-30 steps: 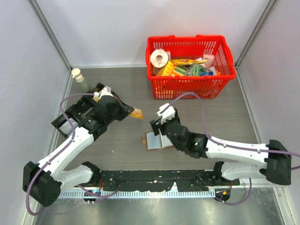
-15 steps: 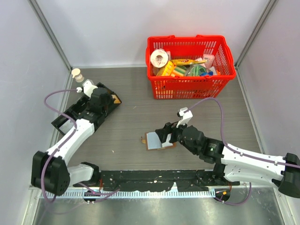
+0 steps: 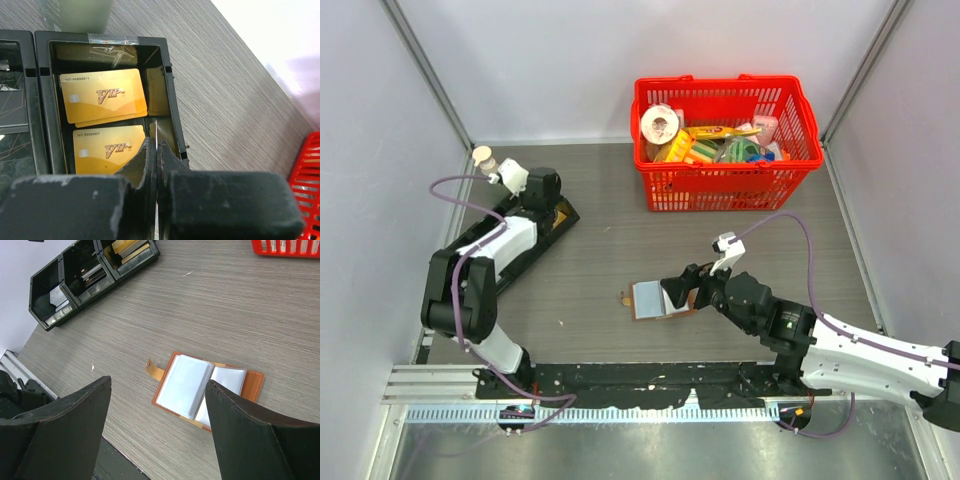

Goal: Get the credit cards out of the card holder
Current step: Place the credit card in the storage box.

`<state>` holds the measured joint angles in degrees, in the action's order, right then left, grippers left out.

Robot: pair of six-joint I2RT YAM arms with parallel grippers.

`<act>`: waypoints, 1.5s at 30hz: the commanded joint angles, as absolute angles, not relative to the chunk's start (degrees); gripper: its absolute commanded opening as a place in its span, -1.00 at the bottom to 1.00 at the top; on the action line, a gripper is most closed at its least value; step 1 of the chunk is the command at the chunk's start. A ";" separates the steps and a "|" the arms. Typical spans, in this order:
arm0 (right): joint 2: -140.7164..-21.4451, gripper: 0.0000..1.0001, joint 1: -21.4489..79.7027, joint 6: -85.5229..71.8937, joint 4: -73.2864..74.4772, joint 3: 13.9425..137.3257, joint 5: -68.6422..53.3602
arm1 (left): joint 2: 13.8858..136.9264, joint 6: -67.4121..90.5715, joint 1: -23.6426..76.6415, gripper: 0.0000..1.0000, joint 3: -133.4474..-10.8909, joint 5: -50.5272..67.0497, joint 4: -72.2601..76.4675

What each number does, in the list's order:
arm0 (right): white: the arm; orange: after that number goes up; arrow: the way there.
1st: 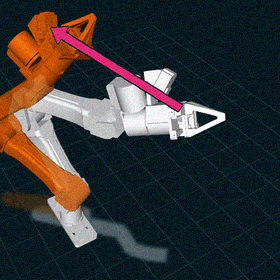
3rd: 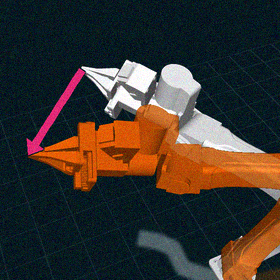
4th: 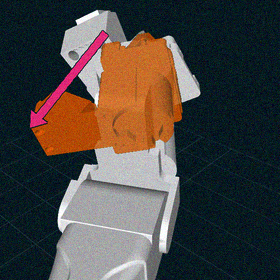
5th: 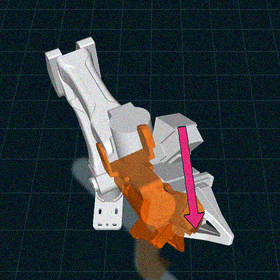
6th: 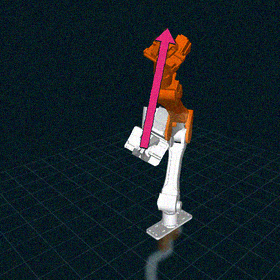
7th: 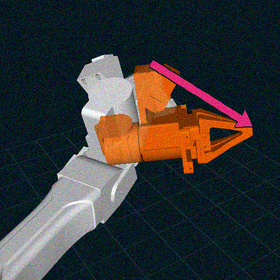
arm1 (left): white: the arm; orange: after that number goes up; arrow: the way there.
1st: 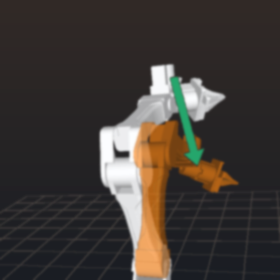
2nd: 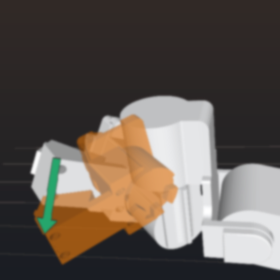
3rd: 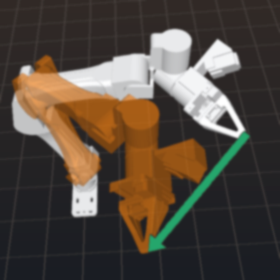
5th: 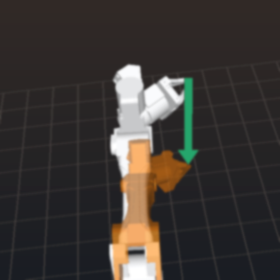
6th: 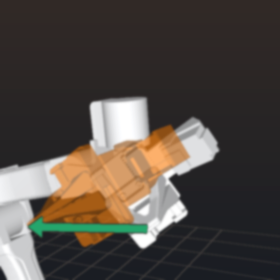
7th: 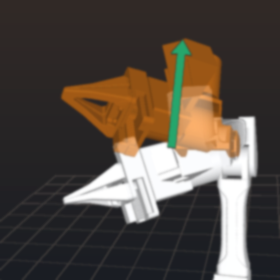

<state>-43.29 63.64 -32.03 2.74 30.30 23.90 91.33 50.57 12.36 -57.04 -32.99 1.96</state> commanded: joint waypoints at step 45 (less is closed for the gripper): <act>-70.48 0.43 63.90 -26.37 14.24 45.70 18.46 | 58.19 46.76 26.88 0.89 -46.16 -4.13 -20.12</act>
<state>-66.13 63.64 -27.03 15.29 43.09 21.37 60.80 48.29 23.35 -50.81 -8.99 -15.16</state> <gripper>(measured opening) 0.718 0.929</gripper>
